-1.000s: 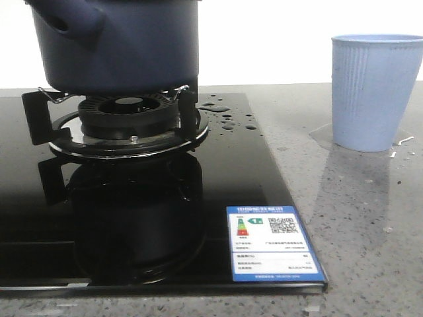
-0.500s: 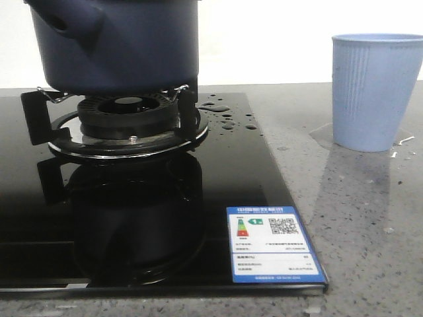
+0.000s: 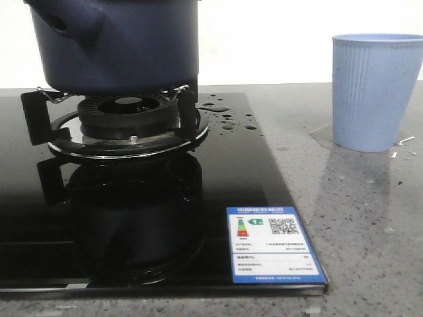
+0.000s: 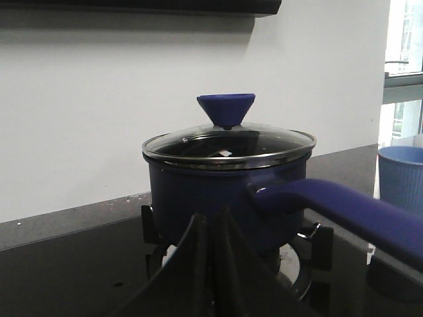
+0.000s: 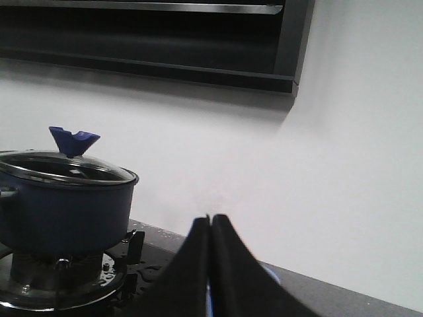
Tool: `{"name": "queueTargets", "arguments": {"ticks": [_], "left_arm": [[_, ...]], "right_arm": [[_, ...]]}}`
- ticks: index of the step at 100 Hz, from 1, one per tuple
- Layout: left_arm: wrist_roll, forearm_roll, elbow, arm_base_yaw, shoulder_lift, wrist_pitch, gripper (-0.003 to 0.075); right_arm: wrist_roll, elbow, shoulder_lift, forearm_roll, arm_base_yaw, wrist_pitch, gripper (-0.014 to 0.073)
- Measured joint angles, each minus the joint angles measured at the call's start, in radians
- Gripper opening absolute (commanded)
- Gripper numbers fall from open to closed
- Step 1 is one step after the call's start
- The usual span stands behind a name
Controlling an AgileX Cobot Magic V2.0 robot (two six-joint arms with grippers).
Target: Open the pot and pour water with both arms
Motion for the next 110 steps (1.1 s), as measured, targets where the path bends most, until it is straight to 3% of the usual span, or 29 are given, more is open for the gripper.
{"name": "queueTargets", "arguments": {"ticks": [10, 19, 29, 44, 56, 69, 79, 110], "left_arm": [[-0.015, 0.1, 0.001, 0.019, 0.0, -0.004, -0.0019], [-0.129, 0.278, 0.002, 0.047, -0.002, -0.03, -0.0019], [-0.382, 0.571, 0.004, 0.071, -0.006, -0.078, -0.0019], [-0.87, 1.112, 0.021, 0.08, -0.04, -0.138, -0.0019], [-1.173, 1.405, 0.091, 0.08, -0.07, -0.294, -0.0019], [-1.266, 1.488, 0.203, 0.08, -0.108, -0.49, -0.0019], [-1.281, 1.498, 0.224, 0.08, -0.144, -0.492, -0.0019], [-1.288, 1.583, 0.224, 0.08, -0.229, -0.171, -0.0019]], "right_arm": [[0.0, 0.0, 0.0, 0.0, 0.0, 0.0, -0.0058], [0.0, 0.0, 0.0, 0.0, 0.0, 0.0, -0.0057], [0.0, 0.0, 0.0, 0.0, 0.0, 0.0, -0.0058], [0.0, 0.0, 0.0, 0.0, 0.0, 0.0, -0.0058], [0.0, 0.0, 0.0, 0.0, 0.0, 0.001, -0.0057], [0.0, 0.0, 0.0, 0.0, 0.0, 0.001, -0.0058], [0.0, 0.0, 0.0, 0.0, 0.0, 0.001, -0.0057], [0.0, 0.0, 0.0, 0.0, 0.0, 0.002, -0.0058]]}}
